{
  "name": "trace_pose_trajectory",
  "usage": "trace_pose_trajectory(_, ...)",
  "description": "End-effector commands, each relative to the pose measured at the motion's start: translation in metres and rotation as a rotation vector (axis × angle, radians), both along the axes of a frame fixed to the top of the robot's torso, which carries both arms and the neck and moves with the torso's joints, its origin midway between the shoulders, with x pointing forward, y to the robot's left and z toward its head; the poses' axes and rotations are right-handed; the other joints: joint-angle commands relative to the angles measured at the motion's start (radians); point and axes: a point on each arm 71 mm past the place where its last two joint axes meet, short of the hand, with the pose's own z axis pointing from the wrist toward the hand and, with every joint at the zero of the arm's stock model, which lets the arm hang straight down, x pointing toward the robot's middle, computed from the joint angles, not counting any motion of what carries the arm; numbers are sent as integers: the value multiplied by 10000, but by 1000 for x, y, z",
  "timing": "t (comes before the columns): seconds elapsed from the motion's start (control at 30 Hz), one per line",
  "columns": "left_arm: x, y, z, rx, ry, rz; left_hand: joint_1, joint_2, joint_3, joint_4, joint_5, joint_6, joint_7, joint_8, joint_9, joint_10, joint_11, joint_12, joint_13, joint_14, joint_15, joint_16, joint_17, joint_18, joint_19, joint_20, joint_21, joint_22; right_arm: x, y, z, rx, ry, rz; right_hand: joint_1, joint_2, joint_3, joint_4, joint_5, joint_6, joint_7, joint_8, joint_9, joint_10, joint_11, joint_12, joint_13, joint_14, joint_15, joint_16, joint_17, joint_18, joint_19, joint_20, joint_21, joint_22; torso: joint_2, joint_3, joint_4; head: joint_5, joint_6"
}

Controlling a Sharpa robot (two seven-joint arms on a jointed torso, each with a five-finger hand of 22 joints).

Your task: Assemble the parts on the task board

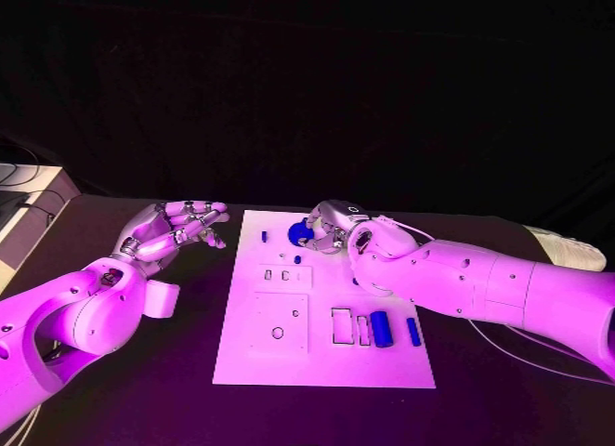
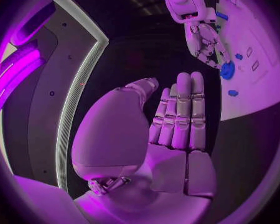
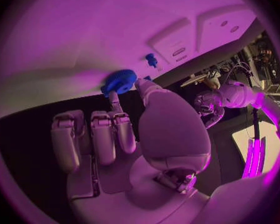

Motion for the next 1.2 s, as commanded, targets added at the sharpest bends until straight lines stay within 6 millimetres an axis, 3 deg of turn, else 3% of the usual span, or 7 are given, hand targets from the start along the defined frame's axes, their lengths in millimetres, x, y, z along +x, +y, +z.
trace_pose_trajectory(0.03, -1, -3, 1, -27, -40, -283, -61, -27, -17, -40, -34, -96, -6, -26, 8, -72, -14, -45, -3, -60, -4, 42, 8, 109, -64, 18, 69, 14, -3, 2, -13, 10, 962, 328, -2, 266, 264, -15, 321, 83, 29, -53, 8, 1036, 43, 22, 2630, 984, 16, 32, 2377, -67, 1048, 23, 50, 2633, -6, -7, 17, -18, 0)
trace_pose_trajectory(0.57, -1, 0, -1, 29, -2, -230, -36, -15, -1, -65, -20, -109, 2, -37, 8, -99, -9, -45, -4, -69, -3, 45, 8, 112, -79, 21, 87, 26, -12, -7, -12, 31, 985, 411, -59, 131, 321, -55, 358, 43, 41, -112, -5, 1036, 52, 22, 2630, 987, 29, 35, 2392, -67, 1048, 29, 50, 2633, -7, -9, 13, 12, -25)
trace_pose_trajectory(0.73, -1, 0, -1, 36, 10, -217, -23, -10, 7, -79, -16, -112, 6, -41, 8, -109, -6, -43, -3, -72, -2, 47, 8, 114, -85, 23, 98, 32, -18, -6, -12, 77, 1038, 571, -57, 88, 328, -68, 351, 59, 38, -110, -2, 1036, 51, 22, 2630, 986, 29, 34, 2388, -67, 1048, 31, 50, 2633, 2, -9, -15, 14, -12)
trace_pose_trajectory(1.2, -1, 1, -2, 50, 14, -192, -23, -10, 7, -79, -16, -112, 6, -41, 8, -109, -6, -43, -3, -72, -2, 47, 8, 114, -85, 23, 98, 32, -21, -9, -11, 265, 808, 457, -63, 76, 349, -67, 333, 105, 31, -93, 7, 1036, 47, 22, 2630, 986, 25, 34, 2388, -67, 1048, 31, 50, 2633, -9, -15, 29, -26, -10)
